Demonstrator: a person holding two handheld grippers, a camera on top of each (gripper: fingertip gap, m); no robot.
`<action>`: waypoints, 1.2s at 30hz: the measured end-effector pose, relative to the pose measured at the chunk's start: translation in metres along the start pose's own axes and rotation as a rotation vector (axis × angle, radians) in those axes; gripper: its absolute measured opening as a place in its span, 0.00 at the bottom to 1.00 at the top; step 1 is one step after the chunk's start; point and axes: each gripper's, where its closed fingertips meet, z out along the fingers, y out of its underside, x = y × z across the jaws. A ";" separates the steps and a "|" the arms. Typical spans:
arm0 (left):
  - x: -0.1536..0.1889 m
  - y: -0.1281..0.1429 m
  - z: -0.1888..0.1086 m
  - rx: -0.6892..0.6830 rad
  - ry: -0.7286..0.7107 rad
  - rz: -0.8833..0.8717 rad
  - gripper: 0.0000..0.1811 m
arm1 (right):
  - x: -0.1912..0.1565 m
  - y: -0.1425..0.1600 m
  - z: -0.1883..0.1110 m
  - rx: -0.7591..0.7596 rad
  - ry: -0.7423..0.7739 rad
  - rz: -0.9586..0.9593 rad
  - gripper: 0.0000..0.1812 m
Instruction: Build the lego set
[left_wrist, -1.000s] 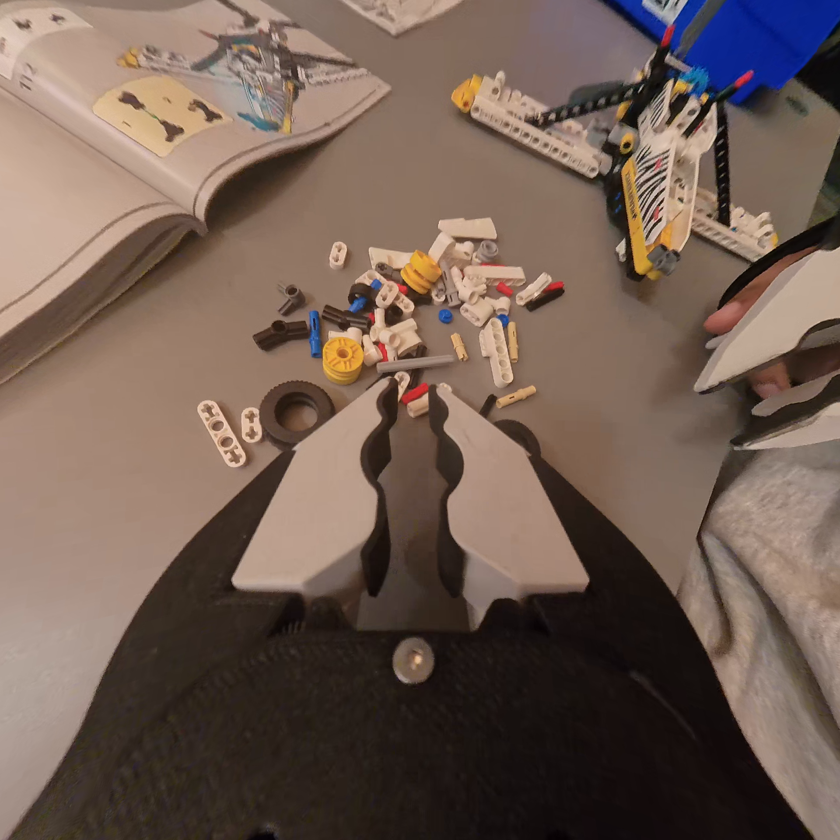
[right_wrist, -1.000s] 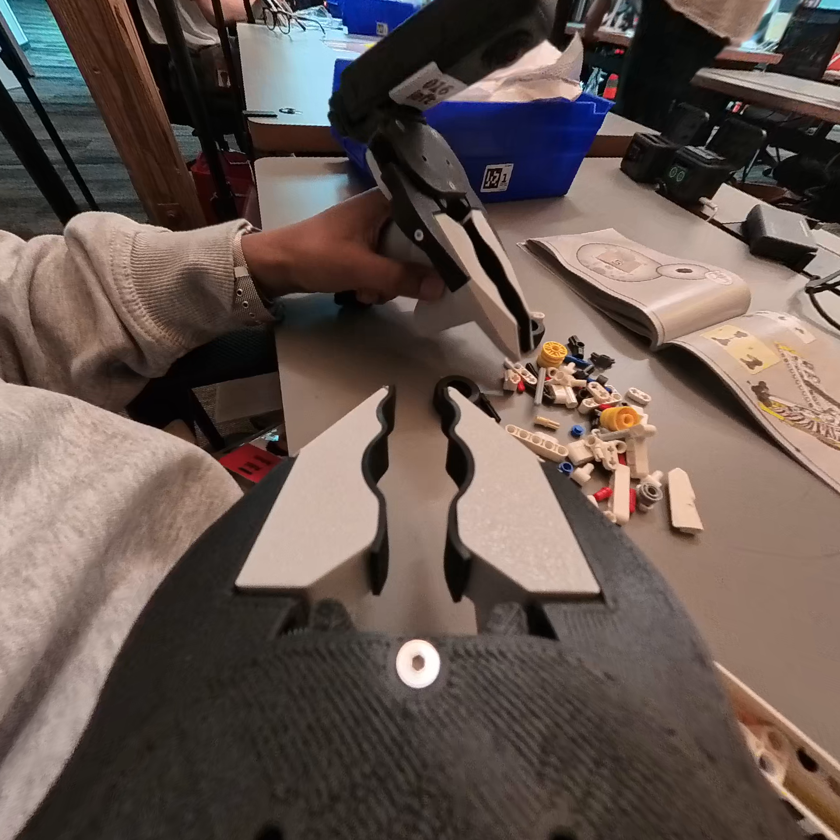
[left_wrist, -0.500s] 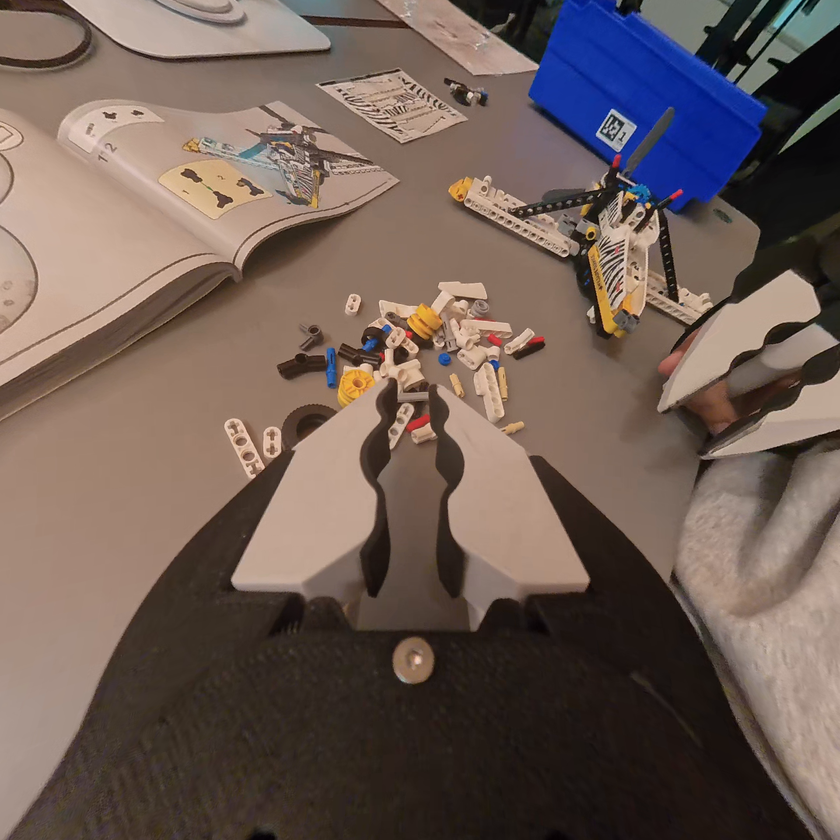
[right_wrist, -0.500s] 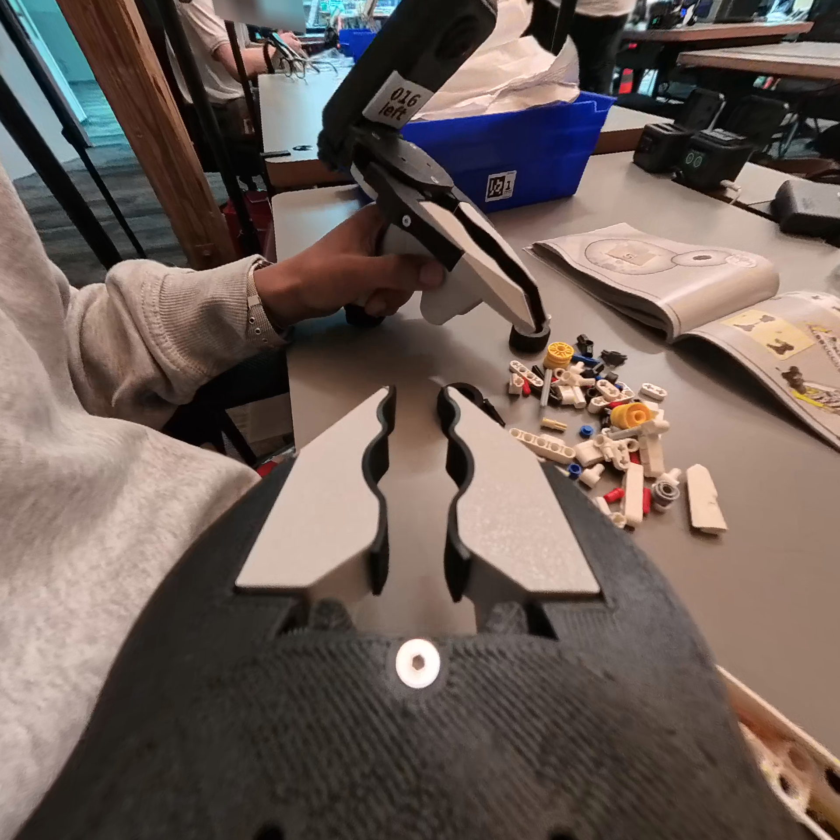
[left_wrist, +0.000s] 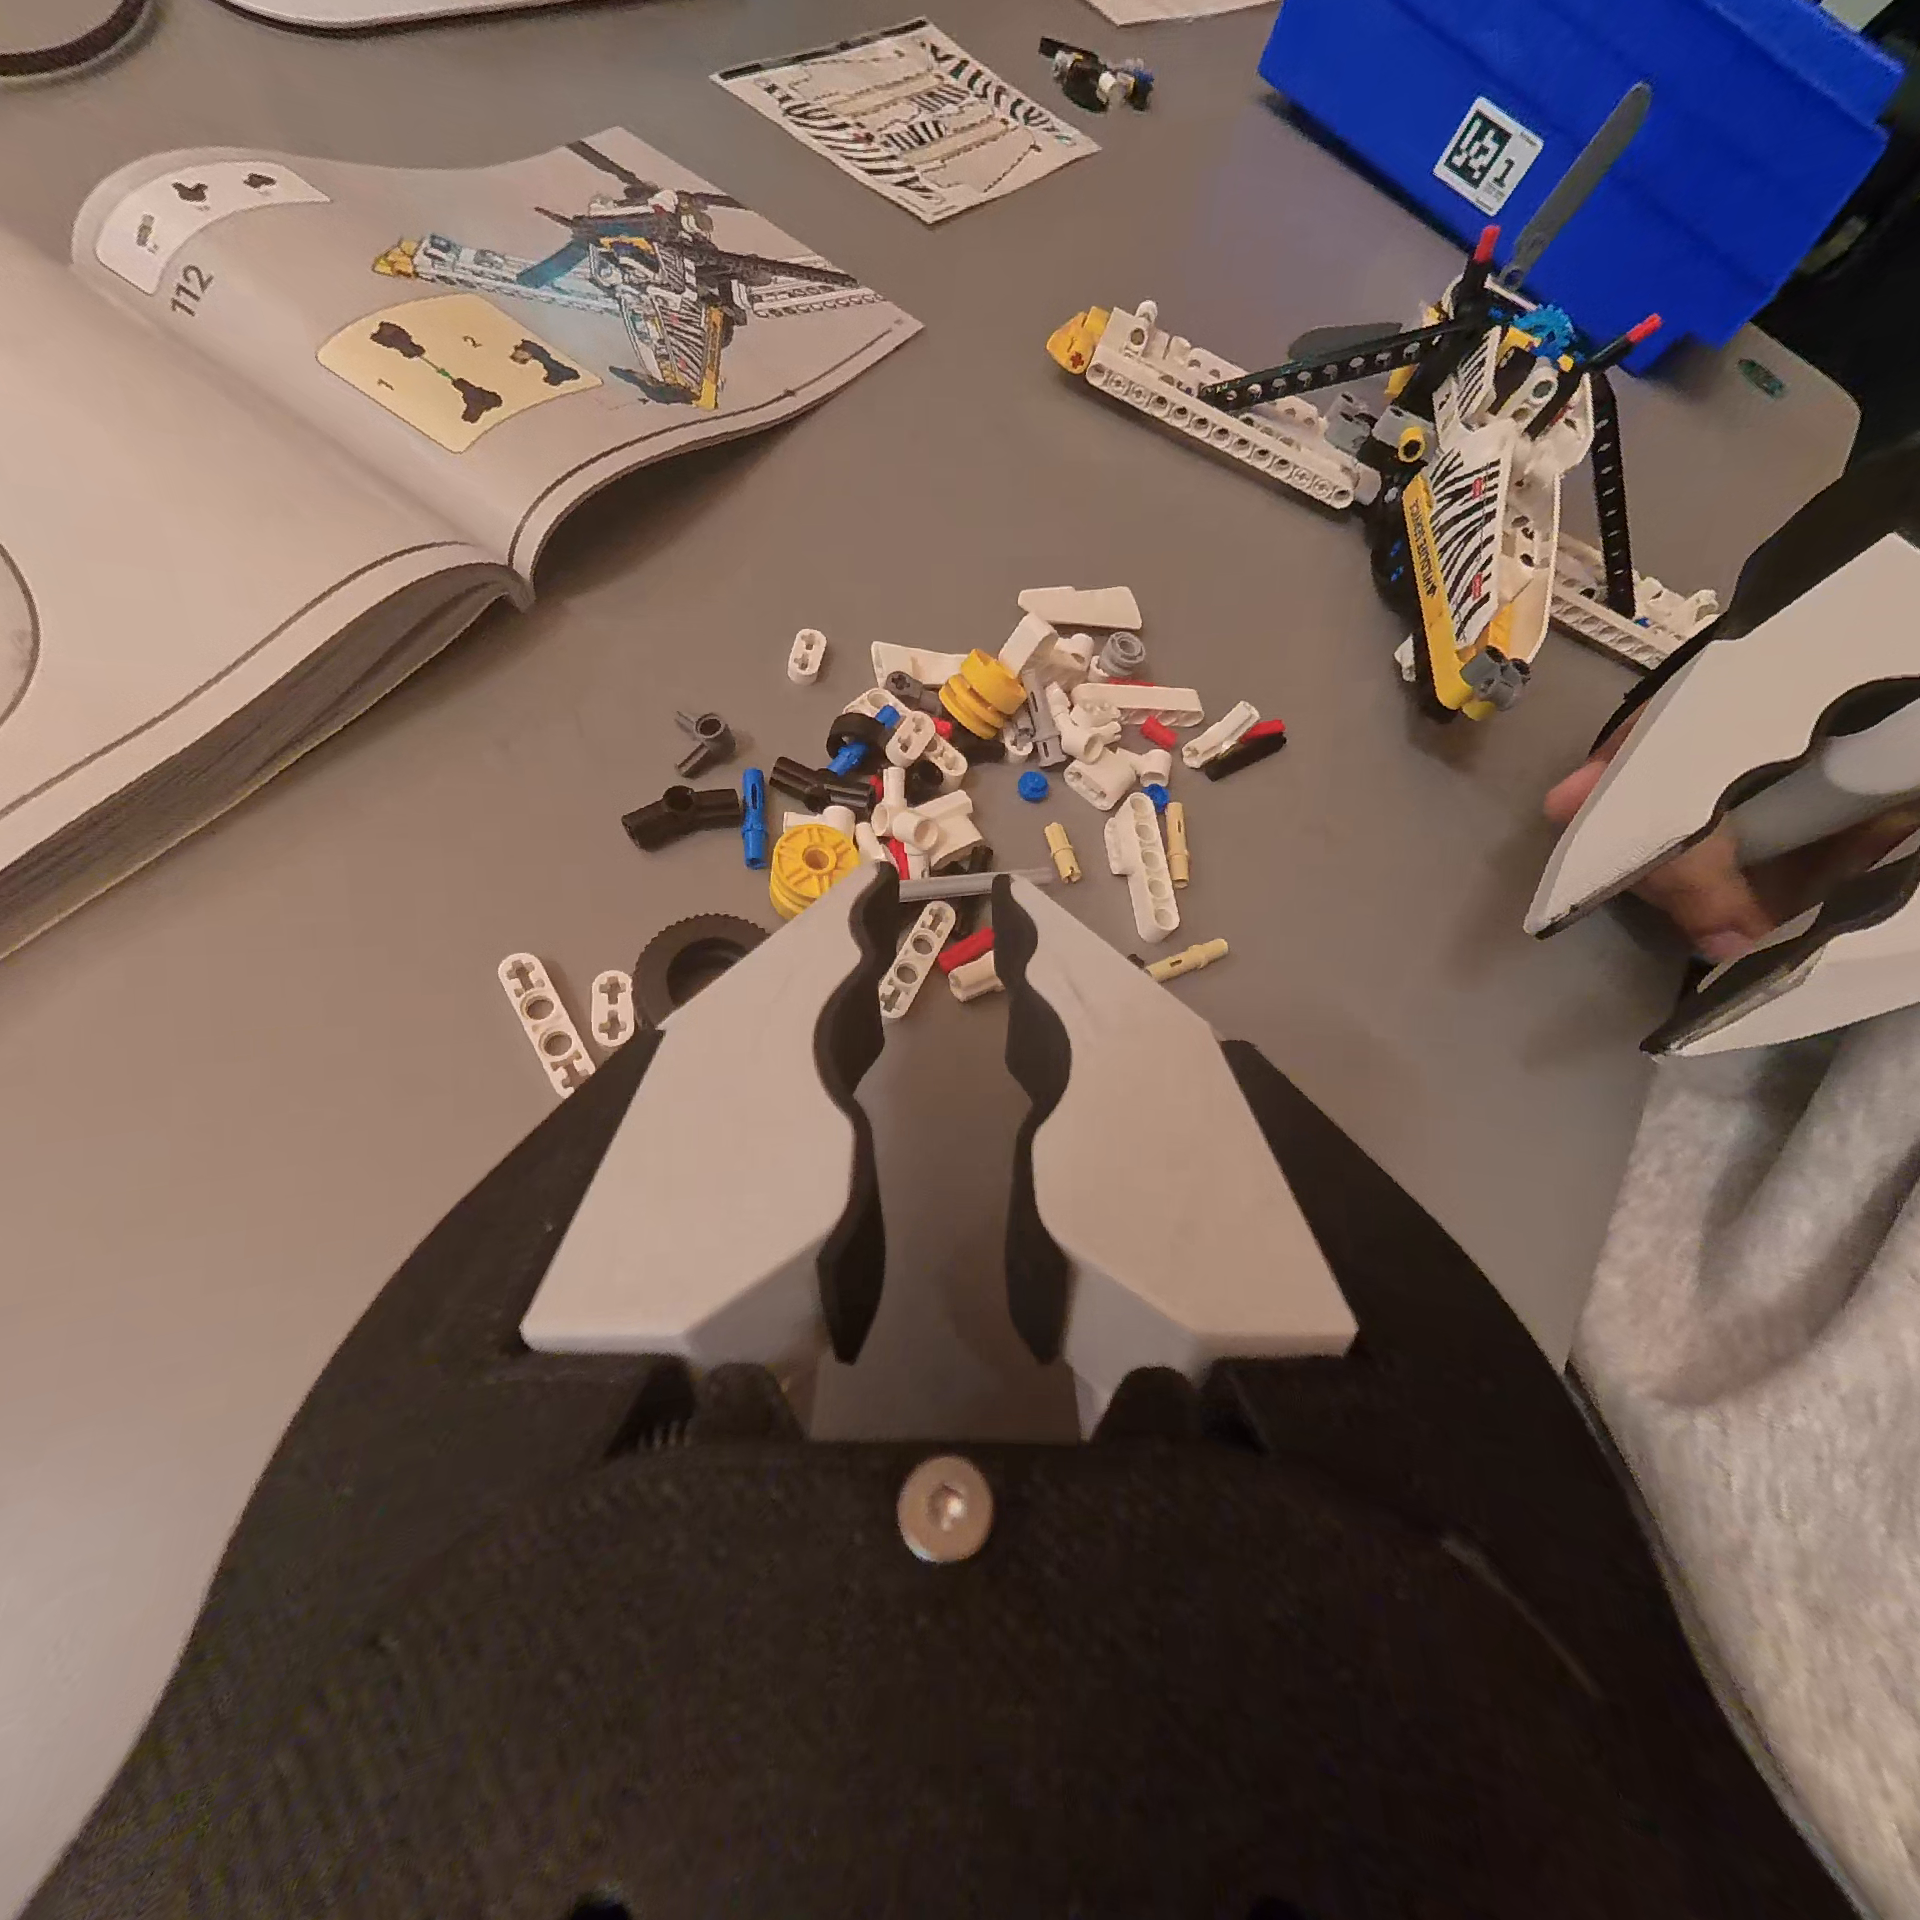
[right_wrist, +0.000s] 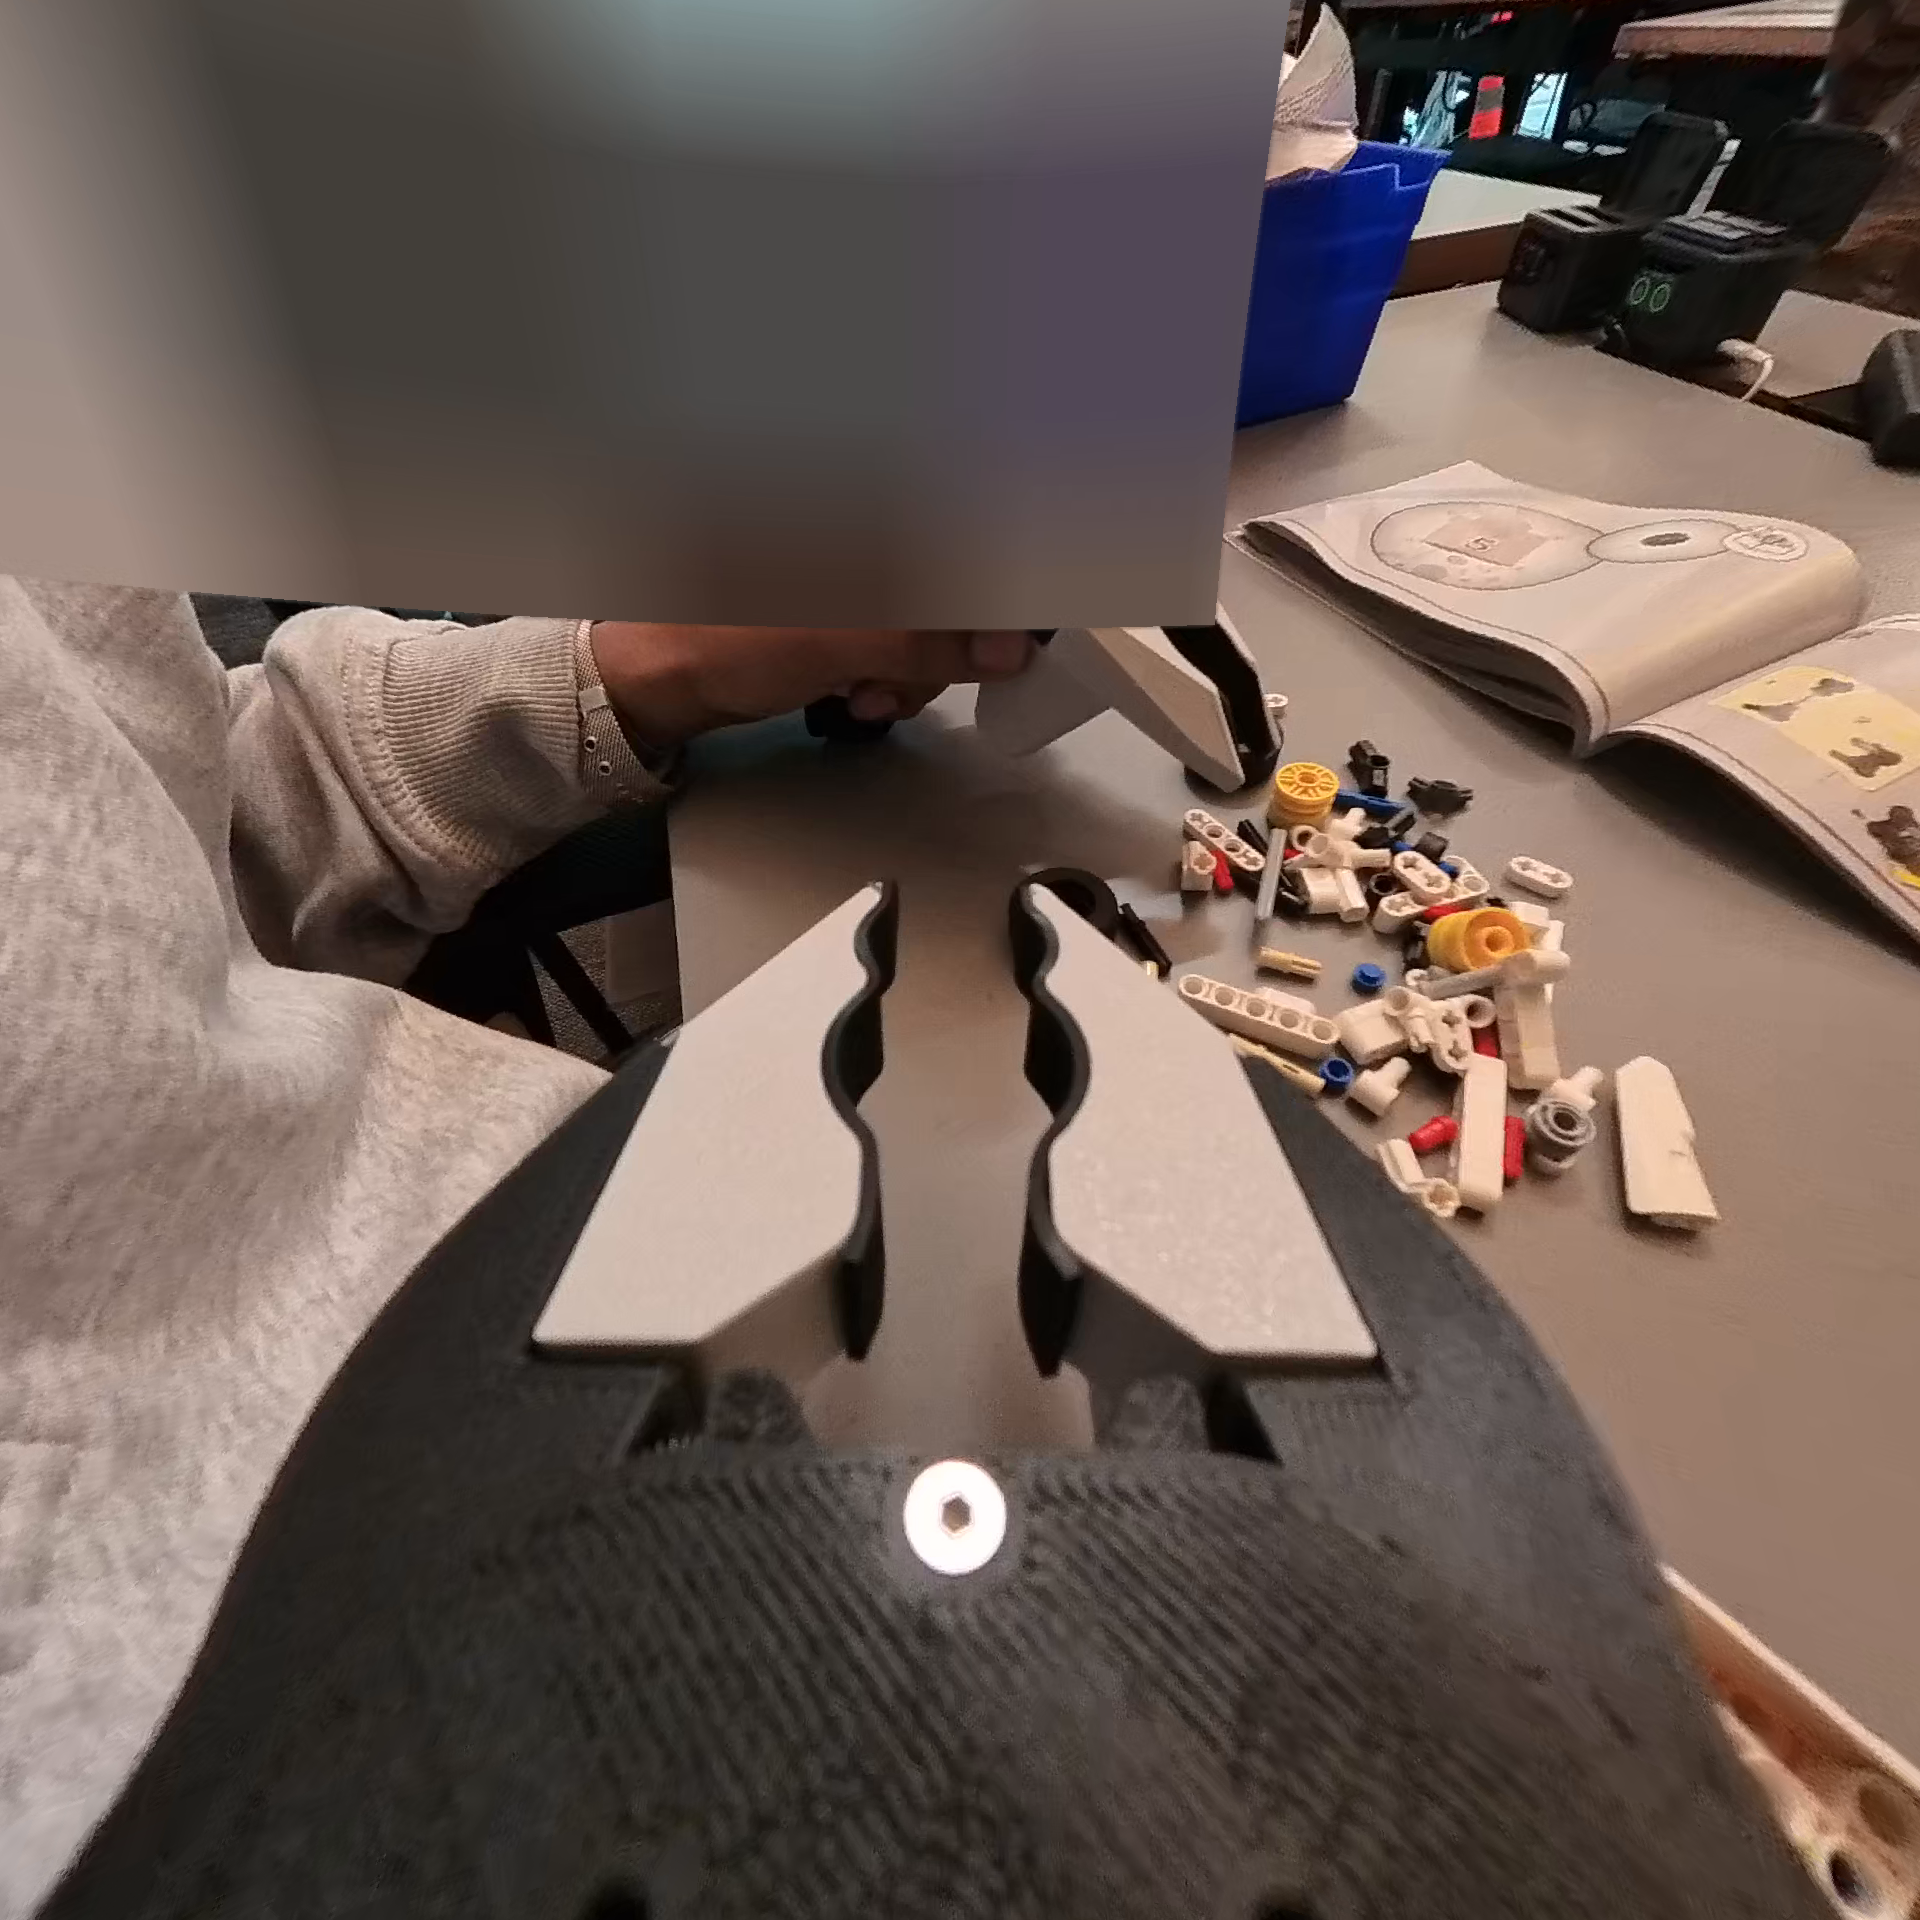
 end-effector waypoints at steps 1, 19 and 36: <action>0.000 -0.001 0.000 0.003 -0.005 0.005 0.09 | 0.000 0.000 0.000 0.001 0.000 0.000 0.11; -0.008 -0.001 0.005 -0.018 -0.126 0.076 0.00 | -0.005 -0.001 -0.006 0.010 0.007 -0.015 0.11; 0.000 -0.007 0.025 -0.037 -0.162 0.075 0.07 | -0.008 -0.001 -0.008 0.011 0.008 -0.023 0.11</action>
